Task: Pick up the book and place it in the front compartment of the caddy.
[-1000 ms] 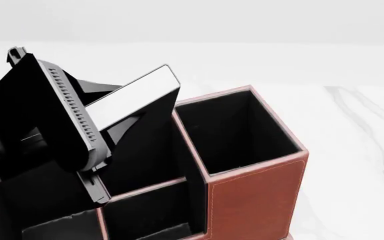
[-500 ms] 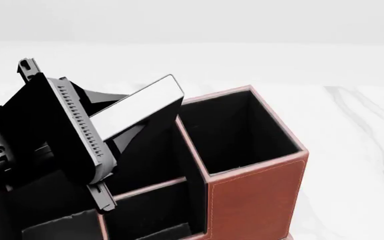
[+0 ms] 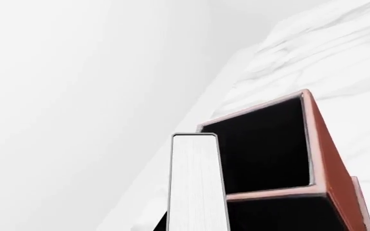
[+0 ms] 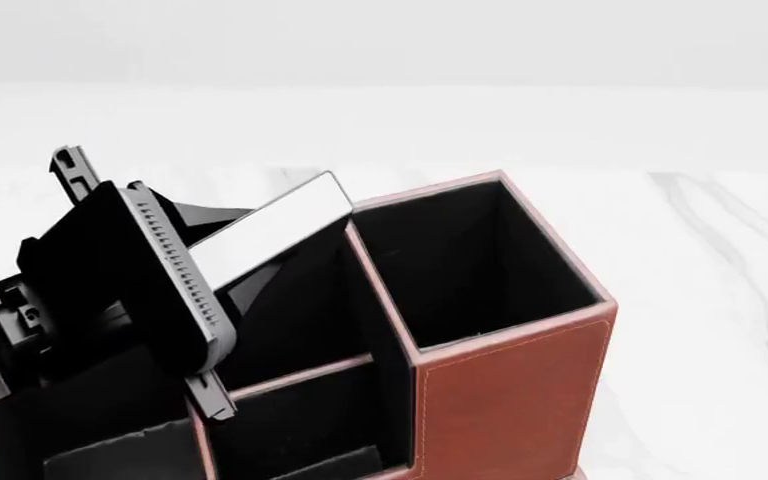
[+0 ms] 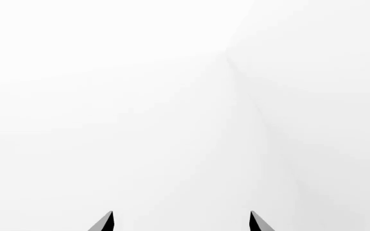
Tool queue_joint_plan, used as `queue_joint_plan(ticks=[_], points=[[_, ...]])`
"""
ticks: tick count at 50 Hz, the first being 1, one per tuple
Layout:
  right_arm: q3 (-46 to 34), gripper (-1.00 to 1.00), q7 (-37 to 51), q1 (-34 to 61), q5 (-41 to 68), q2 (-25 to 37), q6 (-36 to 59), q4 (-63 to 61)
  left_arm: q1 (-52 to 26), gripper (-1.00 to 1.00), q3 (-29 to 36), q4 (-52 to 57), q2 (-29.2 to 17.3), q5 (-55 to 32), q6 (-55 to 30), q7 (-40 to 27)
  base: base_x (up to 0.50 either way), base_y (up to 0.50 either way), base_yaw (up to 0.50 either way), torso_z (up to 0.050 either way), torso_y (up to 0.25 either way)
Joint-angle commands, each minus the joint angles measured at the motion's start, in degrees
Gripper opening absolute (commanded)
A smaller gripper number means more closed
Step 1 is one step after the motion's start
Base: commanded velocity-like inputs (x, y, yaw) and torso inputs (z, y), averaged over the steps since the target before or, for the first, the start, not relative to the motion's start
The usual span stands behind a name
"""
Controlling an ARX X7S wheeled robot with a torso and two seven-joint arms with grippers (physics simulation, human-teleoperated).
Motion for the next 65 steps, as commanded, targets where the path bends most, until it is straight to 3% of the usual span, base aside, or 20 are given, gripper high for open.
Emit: queue_joint_plan(ticks=[1,46,47,65], points=[[-0.7,1.0,-0.9,0.0,-3.9,-1.6,-0.7,0.7,3.7,-1.0,-2.0,0.5,1.8,3.4,2.3,2.5,0.0,0.0,0.0,0.0,0.0],[-0.5,1.0,-0.8,0.0,-4.1,-1.6,0.0,-0.3,8.6,-1.0,-0.6,-7.8,4.3,8.7,11.5,4.3,0.0,0.0,0.0,0.0,0.002],[-0.7,1.0,-0.8,0.0,-4.2,-1.6,0.0,-0.3,8.5,1.0,-1.1,-7.4,4.3,7.6,11.0,4.2,0.0,0.0,0.0,0.0,0.0],[-1.1,1.0,-0.7,0.0,-4.6,-1.6,-0.1,-0.2,7.2,1.0,-2.5,-3.0,2.8,5.6,9.5,3.9,0.0,0.0,0.0,0.0,0.0]])
